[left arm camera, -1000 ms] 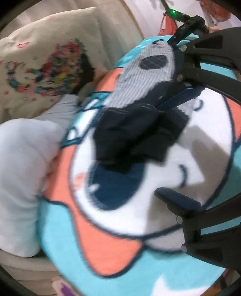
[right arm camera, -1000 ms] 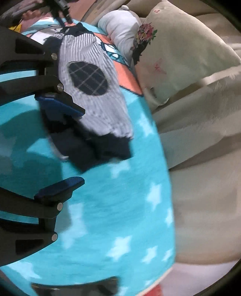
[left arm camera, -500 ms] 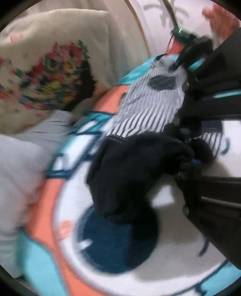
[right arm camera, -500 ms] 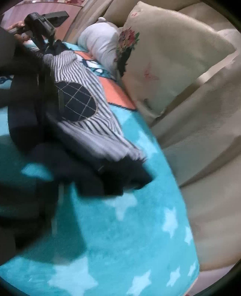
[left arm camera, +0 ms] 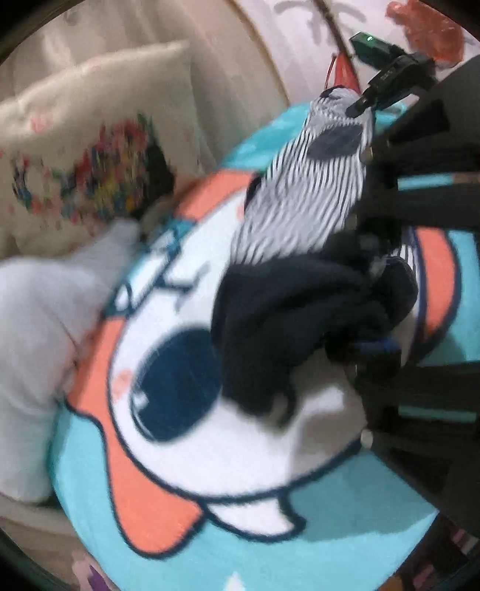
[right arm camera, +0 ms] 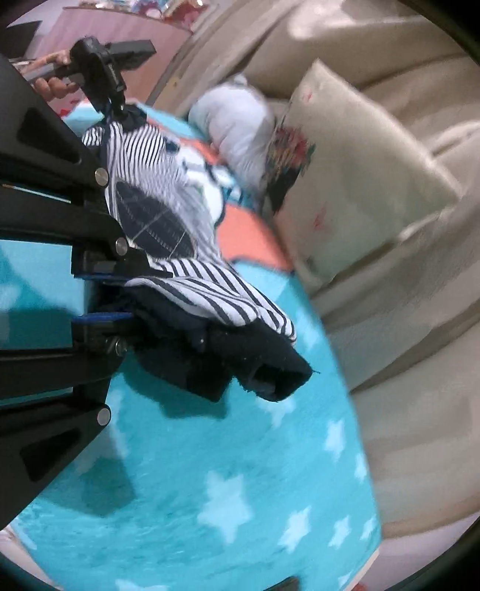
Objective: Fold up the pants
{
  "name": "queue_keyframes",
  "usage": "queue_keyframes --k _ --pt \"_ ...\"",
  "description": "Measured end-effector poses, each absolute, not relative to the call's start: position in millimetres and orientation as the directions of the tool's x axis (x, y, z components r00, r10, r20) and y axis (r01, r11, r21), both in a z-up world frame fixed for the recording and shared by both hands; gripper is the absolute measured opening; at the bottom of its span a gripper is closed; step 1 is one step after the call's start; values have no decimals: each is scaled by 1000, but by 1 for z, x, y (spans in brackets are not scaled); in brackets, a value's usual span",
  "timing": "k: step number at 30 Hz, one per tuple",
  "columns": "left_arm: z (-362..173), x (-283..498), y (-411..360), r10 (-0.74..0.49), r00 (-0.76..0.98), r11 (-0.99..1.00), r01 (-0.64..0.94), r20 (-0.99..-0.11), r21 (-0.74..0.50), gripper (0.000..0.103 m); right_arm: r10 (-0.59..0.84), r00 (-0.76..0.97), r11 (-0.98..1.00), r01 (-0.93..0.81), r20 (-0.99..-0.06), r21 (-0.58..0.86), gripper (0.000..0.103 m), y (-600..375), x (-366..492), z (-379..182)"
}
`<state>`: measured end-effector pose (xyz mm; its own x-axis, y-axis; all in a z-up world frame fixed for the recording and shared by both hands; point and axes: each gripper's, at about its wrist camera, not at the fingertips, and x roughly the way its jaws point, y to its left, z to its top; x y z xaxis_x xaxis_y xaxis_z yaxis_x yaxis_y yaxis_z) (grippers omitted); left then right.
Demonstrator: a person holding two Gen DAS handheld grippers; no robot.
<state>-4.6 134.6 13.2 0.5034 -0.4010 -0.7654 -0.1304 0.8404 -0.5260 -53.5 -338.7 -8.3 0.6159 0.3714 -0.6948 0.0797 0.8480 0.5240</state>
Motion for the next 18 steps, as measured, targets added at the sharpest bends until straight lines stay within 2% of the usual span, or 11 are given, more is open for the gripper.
queue_keyframes --k 1,3,4,5,7,9,13,15,18 --pt "9 -5 138 -388 508 843 -141 -769 -518 45 337 592 863 118 -732 492 33 -341 -50 -20" --pt "10 -12 145 -401 524 830 -138 -751 -540 49 355 596 839 137 -720 527 34 -349 -54 -25" --pt "15 -21 149 -412 541 821 -128 -733 -556 50 358 610 826 146 -706 545 37 -355 -61 -21" --pt "21 -28 154 -408 559 823 -118 -722 -556 55 347 621 825 155 -703 544 45 -357 -64 -16" --pt "36 -44 162 -363 603 841 -117 -710 -529 58 311 655 839 150 -688 523 50 -360 -76 -1" --pt "51 -61 168 -352 644 844 -95 -679 -528 64 366 678 830 73 -637 554 50 -356 -91 18" --pt "60 -77 165 -470 656 772 -18 -590 -635 70 630 547 693 -76 -551 717 50 -322 -86 13" --pt "53 -73 153 -550 616 723 14 -564 -691 71 659 500 677 -67 -562 733 50 -307 -79 2" --pt "32 -63 128 -633 519 678 13 -575 -735 71 642 470 686 1 -606 728 50 -295 -68 -16"
